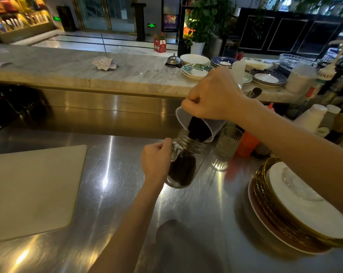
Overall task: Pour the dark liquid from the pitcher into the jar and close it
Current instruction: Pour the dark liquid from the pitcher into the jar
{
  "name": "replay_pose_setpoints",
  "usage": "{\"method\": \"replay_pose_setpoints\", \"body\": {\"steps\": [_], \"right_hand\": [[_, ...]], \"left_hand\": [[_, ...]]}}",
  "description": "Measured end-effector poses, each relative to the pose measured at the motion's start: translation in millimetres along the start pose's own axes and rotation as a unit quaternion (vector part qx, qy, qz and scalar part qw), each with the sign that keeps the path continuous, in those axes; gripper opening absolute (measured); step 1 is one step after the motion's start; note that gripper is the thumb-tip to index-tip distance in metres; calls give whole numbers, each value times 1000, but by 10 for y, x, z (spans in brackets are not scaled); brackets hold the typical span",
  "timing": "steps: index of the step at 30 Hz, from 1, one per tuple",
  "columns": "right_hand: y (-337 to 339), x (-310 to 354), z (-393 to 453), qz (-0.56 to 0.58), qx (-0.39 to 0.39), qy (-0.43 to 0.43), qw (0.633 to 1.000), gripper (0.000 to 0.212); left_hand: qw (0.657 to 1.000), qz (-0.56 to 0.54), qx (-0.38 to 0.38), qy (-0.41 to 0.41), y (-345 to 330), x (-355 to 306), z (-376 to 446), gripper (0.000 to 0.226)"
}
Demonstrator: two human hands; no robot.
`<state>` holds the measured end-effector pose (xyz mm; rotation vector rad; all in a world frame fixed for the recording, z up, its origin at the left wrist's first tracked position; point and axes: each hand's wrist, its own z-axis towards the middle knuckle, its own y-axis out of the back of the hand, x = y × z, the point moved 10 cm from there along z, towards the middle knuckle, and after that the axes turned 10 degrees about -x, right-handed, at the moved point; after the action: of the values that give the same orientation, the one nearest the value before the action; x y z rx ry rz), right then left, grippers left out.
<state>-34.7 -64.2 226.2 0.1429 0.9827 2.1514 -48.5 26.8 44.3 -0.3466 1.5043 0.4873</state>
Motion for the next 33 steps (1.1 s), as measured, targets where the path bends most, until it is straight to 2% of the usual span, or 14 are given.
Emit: {"method": "replay_pose_setpoints", "body": {"steps": [10,33], "right_hand": [[5,-78,-1,-3,-6,-16,1000,44],[56,11,-5,-5,-16,12,1000,44]], "left_hand": [[1000,0,2,1,-2,-4,-7,50],[1000,10,-3,-2,-7,-19,-7,51]]}}
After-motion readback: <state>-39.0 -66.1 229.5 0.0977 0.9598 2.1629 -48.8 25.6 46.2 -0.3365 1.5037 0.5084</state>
